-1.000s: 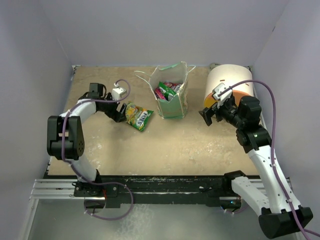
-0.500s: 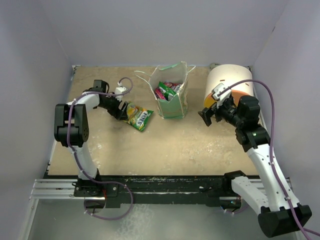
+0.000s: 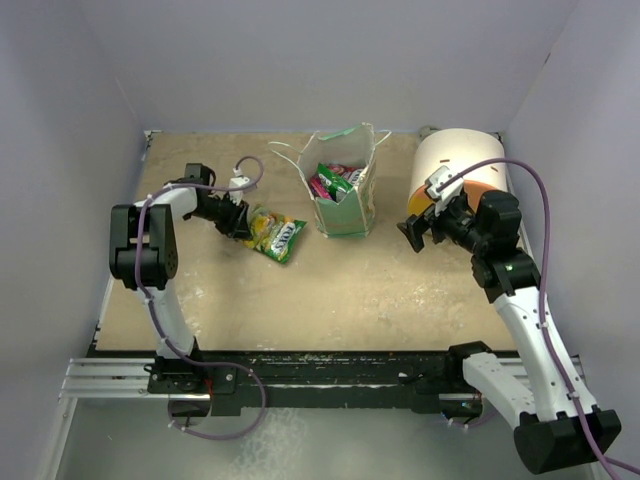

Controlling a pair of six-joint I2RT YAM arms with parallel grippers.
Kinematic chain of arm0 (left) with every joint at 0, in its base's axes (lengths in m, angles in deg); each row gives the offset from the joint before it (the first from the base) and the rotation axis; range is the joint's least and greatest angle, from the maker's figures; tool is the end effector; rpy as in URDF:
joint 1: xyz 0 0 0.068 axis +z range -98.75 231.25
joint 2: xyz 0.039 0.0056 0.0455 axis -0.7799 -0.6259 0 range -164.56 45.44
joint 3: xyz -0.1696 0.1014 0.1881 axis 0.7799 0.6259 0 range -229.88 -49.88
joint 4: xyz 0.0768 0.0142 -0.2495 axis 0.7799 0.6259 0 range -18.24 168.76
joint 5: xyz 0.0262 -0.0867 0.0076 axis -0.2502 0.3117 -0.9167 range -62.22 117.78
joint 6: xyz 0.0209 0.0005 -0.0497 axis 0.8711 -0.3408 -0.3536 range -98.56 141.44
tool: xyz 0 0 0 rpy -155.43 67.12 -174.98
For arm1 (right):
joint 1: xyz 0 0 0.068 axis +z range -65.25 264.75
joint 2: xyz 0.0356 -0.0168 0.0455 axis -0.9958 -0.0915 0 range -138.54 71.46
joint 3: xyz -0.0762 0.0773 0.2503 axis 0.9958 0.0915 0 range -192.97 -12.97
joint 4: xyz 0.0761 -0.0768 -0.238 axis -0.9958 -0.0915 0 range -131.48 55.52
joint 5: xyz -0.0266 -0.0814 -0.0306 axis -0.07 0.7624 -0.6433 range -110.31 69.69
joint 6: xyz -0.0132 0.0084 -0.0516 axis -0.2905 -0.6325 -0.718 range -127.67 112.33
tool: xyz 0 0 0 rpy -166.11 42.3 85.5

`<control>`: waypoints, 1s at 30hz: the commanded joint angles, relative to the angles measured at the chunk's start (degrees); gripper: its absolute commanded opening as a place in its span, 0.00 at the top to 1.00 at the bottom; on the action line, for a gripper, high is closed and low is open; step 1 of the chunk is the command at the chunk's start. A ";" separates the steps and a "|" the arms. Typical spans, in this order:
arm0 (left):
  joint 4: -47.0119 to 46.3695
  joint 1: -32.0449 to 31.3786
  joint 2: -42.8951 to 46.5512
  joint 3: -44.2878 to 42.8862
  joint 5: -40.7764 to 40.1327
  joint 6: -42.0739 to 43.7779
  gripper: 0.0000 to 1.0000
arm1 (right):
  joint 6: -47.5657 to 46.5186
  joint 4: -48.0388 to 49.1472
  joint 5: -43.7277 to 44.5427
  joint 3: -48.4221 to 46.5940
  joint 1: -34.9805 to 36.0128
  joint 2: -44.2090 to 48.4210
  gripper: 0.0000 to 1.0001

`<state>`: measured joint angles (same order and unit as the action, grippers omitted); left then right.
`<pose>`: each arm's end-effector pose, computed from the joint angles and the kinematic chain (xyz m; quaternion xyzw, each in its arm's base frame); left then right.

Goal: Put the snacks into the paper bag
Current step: Pick up the snack from the center of the board.

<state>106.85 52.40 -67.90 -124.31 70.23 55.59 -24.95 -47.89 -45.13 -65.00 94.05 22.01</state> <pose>0.3810 -0.0163 0.1523 0.3105 0.8707 -0.3023 0.2324 0.1898 0.0461 0.3650 -0.3062 0.7011 0.1219 0.6323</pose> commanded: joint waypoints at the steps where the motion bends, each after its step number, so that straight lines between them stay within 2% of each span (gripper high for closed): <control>1: 0.57 0.26 2.93 1.98 2.28 0.92 0.69 | 0.64 1.85 -2.52 -0.17 -0.24 -0.34 0.00; 6: 1.46 0.24 8.15 3.91 1.54 2.38 0.94 | 0.45 1.60 -2.12 -0.26 -0.25 -0.30 0.00; 8: 2.84 0.18 10.91 4.67 1.15 3.54 1.00 | -1.16 1.75 -2.45 -0.75 -0.25 -0.32 0.00; 21: 6.06 -0.07 37.94 13.63 2.97 5.45 1.00 | -6.93 -7.11 -14.09 -12.38 0.05 -5.83 0.07; 26: 10.47 -2.36 44.78 12.76 0.84 6.74 1.00 | -6.80 -7.26 -19.18 -16.17 1.98 -7.94 0.09; 30: 13.84 -6.08 48.85 9.84 -1.44 7.11 1.00 | -5.57 -5.92 -19.44 -19.73 7.25 -10.84 0.10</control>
<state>117.80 49.47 -23.03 -110.93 68.57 60.48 -30.87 -55.23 -60.96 -80.02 97.04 13.07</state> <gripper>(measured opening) 0.031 0.906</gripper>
